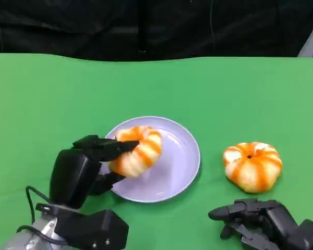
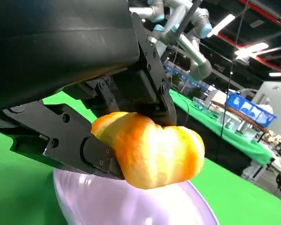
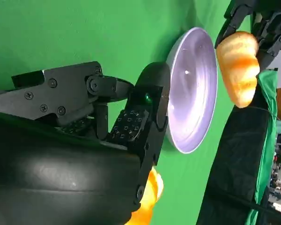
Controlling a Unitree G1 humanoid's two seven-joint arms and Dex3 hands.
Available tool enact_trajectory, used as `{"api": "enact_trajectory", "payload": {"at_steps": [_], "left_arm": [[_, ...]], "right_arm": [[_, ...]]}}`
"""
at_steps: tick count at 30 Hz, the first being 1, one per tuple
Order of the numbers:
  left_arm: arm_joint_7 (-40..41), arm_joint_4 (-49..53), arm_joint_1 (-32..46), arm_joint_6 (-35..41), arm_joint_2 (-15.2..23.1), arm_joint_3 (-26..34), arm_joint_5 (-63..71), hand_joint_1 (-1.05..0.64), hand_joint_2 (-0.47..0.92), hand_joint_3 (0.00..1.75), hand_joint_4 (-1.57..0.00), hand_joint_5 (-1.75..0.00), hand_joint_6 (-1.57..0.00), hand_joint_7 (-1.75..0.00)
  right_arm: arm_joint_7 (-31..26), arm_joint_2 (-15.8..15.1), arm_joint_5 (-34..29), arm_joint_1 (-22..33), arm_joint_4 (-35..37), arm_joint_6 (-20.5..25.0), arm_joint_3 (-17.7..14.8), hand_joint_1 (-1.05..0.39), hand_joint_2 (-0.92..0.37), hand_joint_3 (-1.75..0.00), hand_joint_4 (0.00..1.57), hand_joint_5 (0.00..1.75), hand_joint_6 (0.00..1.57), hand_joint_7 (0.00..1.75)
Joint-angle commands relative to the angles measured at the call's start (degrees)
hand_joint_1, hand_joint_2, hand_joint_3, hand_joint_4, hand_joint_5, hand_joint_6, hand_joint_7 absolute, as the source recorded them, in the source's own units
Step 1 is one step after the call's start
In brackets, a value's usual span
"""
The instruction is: Grasp the bread from the table and place it into the plate.
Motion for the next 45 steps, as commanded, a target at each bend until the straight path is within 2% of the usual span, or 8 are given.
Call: {"api": "enact_trajectory", "payload": {"at_steps": [1,15,33,38,45], "left_arm": [[-1.26,1.16,-1.24,-0.58,0.12,-0.59,0.49,0.00,0.89,0.00,-1.00,-0.53,-1.30,0.00],[-5.27,3.93,-3.50,0.99,-1.08,-2.05,0.25,0.01,0.89,0.00,-0.97,-0.57,-1.29,0.00],[-5.44,4.22,-3.66,0.91,-1.16,-1.94,0.24,0.01,0.90,0.00,-0.95,-0.62,-1.28,0.00],[-10.80,6.95,-7.59,2.73,-0.83,-1.72,-0.57,-0.01,0.89,0.00,-0.95,-0.60,-1.26,0.00],[-12.33,7.53,-8.32,3.46,-0.68,-1.65,-0.77,-0.02,0.88,0.00,-0.94,-0.61,-1.26,0.00]], "right_arm": [[-0.43,-0.60,-0.82,0.65,-0.09,0.82,0.09,-0.07,-0.92,-0.37,0.81,1.23,1.21,0.14],[-0.35,-0.63,-0.38,0.53,-0.06,0.51,0.32,-0.07,-0.92,-0.37,0.79,1.25,1.21,0.14],[-0.38,-0.63,-0.40,0.50,-0.03,0.51,0.33,-0.07,-0.92,-0.37,0.80,1.24,1.21,0.14],[-1.18,-0.18,-0.99,0.35,0.05,0.49,0.66,-0.08,-0.92,-0.35,0.80,1.24,1.21,0.14],[-1.41,-0.01,-1.23,0.27,0.17,0.27,0.88,-0.08,-0.92,-0.36,0.79,1.22,1.20,0.13]]}}
